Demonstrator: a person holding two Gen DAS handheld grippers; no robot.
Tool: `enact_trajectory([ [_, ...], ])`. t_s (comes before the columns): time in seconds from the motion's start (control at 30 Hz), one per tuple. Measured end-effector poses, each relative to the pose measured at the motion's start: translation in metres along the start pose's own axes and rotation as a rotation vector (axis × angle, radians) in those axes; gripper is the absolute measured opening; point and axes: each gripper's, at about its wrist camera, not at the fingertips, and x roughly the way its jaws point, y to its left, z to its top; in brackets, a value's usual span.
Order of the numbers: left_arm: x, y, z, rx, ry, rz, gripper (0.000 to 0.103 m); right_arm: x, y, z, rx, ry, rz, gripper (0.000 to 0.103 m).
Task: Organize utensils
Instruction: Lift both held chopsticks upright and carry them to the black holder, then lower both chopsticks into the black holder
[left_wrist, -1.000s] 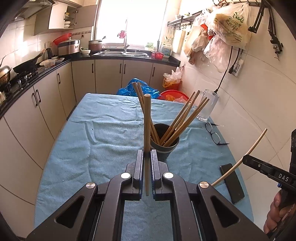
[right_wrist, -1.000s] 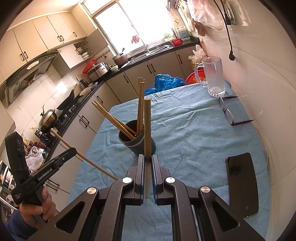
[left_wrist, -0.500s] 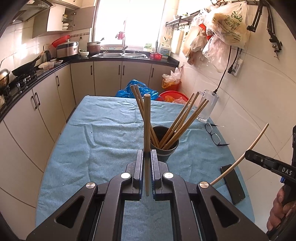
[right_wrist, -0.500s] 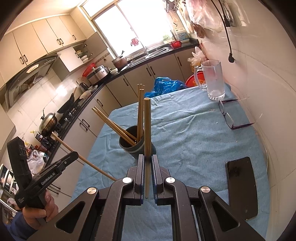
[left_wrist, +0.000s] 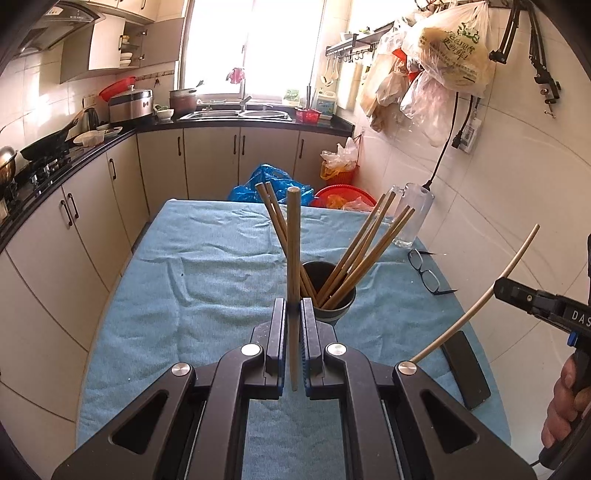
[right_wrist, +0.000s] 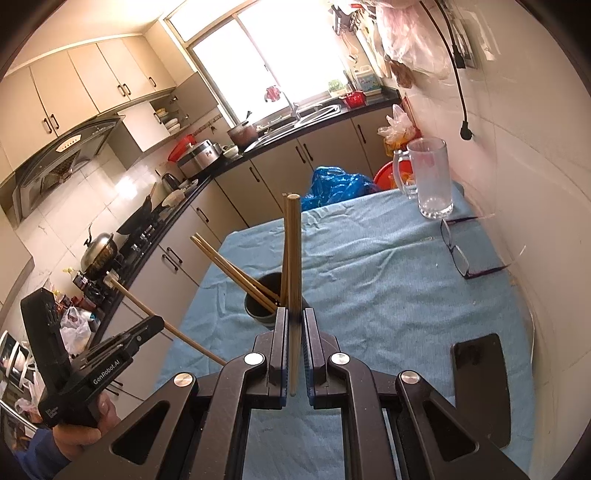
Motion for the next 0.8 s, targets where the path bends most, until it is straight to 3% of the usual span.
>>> enact_trajectory([
  [0.8, -0.007, 0.002, 0.028, 0.026, -0.047, -0.005, 0.006, -0.001, 0.024, 0.037, -0.043, -0.05, 0.021, 0.008],
])
